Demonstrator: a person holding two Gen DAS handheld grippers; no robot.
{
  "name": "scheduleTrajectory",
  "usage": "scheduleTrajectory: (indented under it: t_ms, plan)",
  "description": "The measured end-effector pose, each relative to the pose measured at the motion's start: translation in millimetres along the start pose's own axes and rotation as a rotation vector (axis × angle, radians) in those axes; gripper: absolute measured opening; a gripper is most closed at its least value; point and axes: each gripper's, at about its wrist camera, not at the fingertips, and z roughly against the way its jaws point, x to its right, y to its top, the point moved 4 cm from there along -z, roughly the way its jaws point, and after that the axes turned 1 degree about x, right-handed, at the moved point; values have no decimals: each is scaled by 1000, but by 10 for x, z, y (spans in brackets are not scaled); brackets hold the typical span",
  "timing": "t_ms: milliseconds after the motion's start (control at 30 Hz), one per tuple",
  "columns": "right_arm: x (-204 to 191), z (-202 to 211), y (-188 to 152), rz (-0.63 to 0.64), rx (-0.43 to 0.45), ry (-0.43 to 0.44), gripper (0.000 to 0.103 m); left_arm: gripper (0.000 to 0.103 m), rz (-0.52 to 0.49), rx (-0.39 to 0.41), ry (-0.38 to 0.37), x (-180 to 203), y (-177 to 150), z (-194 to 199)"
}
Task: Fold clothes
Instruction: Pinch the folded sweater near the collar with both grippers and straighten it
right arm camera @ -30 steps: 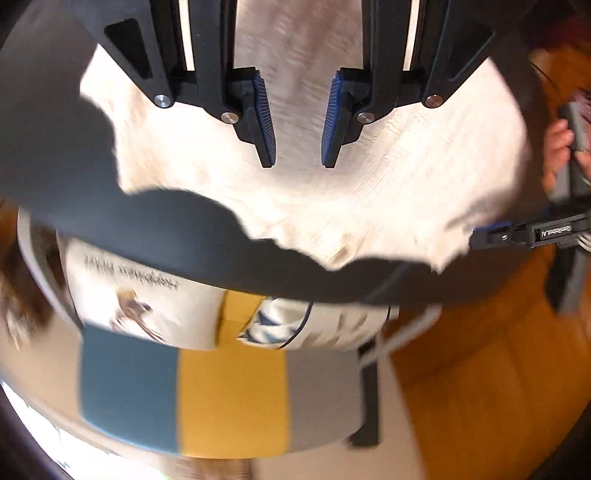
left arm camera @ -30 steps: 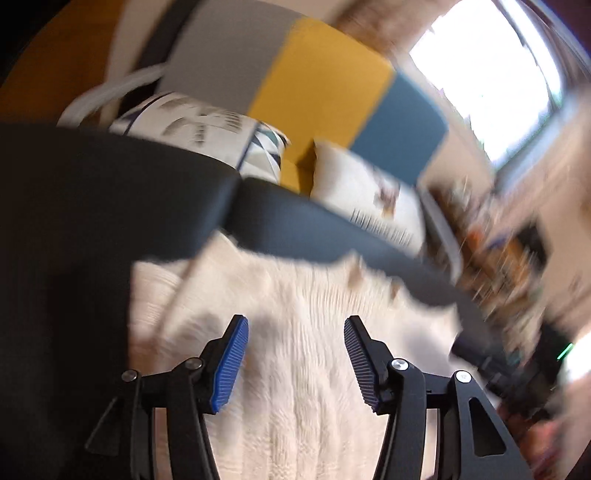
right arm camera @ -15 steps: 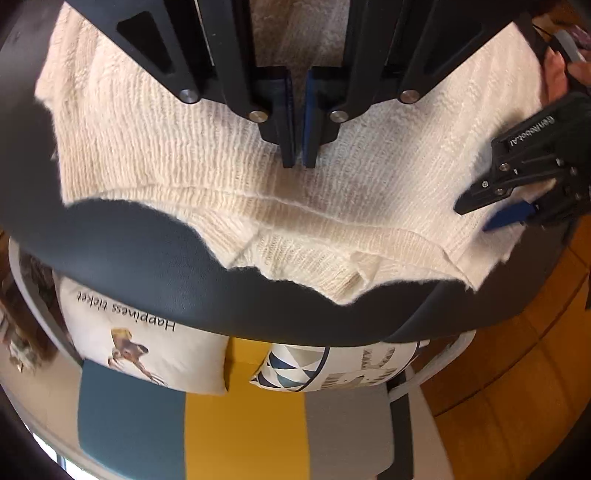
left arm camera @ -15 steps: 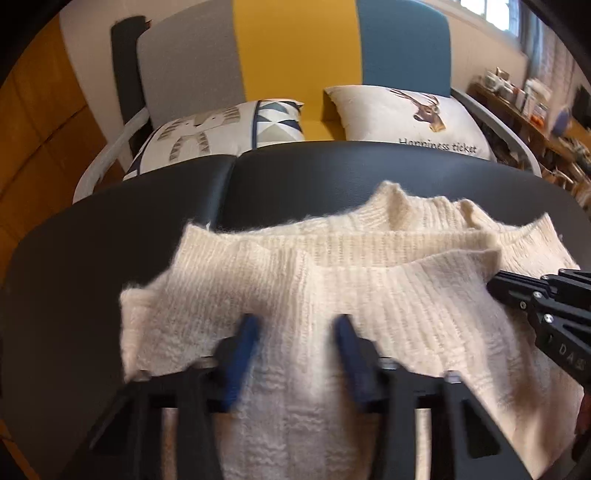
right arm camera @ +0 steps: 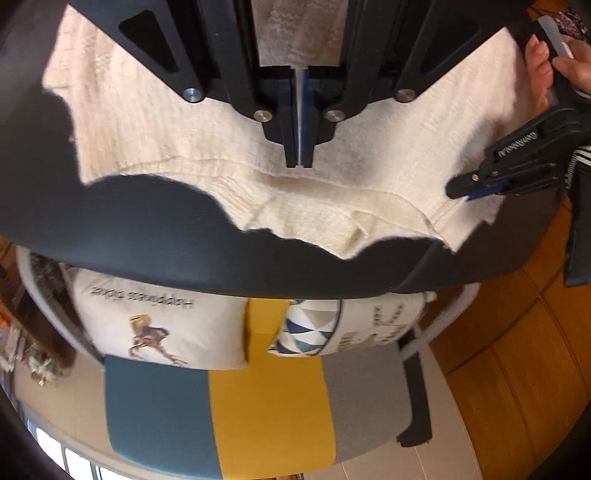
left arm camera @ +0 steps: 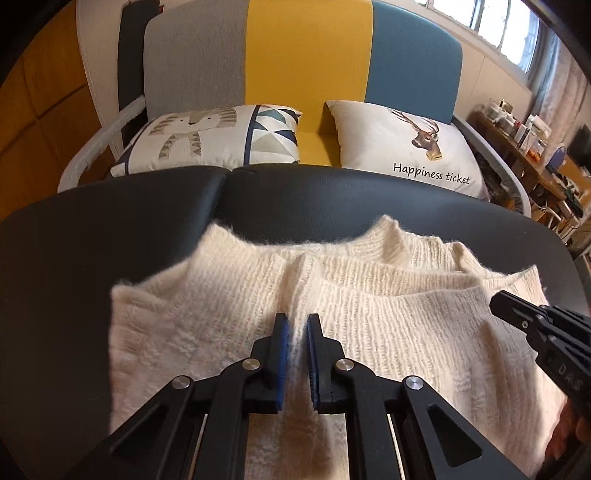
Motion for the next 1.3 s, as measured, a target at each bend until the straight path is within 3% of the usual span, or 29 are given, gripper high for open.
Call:
scheduleTrajectory:
  t_ms: [67,167,233,267,300,367,500,700,833,900,1067,1133,1200,1300]
  plan:
    - [-9,6,-35,7,-20,-38,26,11,-15,1,0,19,-25,-9]
    - [-1,-84,-141,1,-91,-53,27,20,-17,0,4,4,-18,-54]
    - [1,-162,-164,-5,-101,-51,27,36,-7,-16,9,1,-1,-123]
    - [24,-175,-158,-23,-98,-38,21,36,-19,-13,17,22,2,-136]
    - [47,-188,-151,-42,-95,-24,11,35,-38,-5,32,50,1,-143]
    - [93,-210,-135,-77,-88,2,4,16,-83,5,58,110,-13,-121]
    - [169,-46,-42,-106,-42,32,1,7,-32,12,14,53,52,36]
    - [233,78,156,-129,48,7,0,7,2,76,-20,43,282,236]
    - [298,-92,119,-152,32,-35,0,7,-4,44,7,32,300,-25]
    - [280,-159,49,-155,15,-8,0,7,-28,11,32,35,236,-221]
    - [179,-52,-56,-161,72,60,5,9,-82,79,34,74,183,-286]
    - [88,12,-63,-123,91,83,5,9,-57,92,2,50,188,-216]
    - [-20,10,-82,-66,70,100,5,9,-12,111,-35,6,218,-113]
    - [-127,-209,-91,17,-18,90,5,10,-32,85,-19,33,277,-155]
